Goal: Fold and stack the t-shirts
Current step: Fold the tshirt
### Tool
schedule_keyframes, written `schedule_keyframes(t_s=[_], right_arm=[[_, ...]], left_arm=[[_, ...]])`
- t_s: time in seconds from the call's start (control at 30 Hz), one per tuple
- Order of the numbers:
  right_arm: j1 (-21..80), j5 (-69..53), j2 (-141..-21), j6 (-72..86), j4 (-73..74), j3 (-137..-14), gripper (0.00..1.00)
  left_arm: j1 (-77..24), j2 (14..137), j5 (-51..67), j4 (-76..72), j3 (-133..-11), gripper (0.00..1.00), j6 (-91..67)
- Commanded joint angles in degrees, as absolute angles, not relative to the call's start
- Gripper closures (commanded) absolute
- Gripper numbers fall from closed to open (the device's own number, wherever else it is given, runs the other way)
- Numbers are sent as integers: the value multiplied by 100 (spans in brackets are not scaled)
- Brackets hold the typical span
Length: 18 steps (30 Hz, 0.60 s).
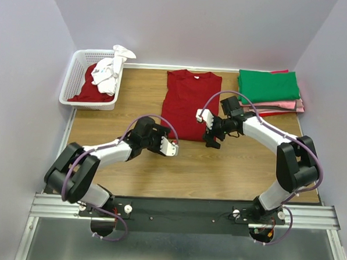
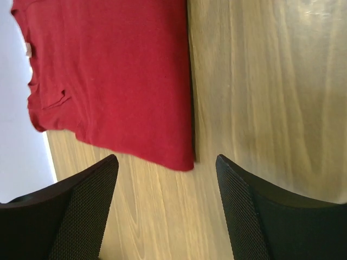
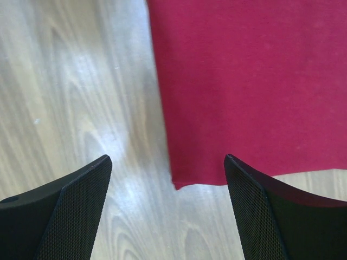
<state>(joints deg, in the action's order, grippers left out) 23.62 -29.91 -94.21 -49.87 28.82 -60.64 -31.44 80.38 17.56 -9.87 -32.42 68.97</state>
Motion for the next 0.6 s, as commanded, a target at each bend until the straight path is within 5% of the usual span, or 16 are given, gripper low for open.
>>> schedule_keyframes(t_s=[0.0, 0.33, 0.57], right_arm=[[2347, -2725, -9413, -4843, 2628, -6091, 9], [2347, -2883, -9369, -5080, 2637, -5968, 8], [2347, -2813, -9474, -5063, 2628, -6029, 8]], left_arm=[[-3164, 8472, 1574, -941, -3743, 21, 7154], [-3155, 9290, 1353, -642, -4263, 40, 7190], [-3146, 8737, 1529, -624, -3938, 29, 7154]])
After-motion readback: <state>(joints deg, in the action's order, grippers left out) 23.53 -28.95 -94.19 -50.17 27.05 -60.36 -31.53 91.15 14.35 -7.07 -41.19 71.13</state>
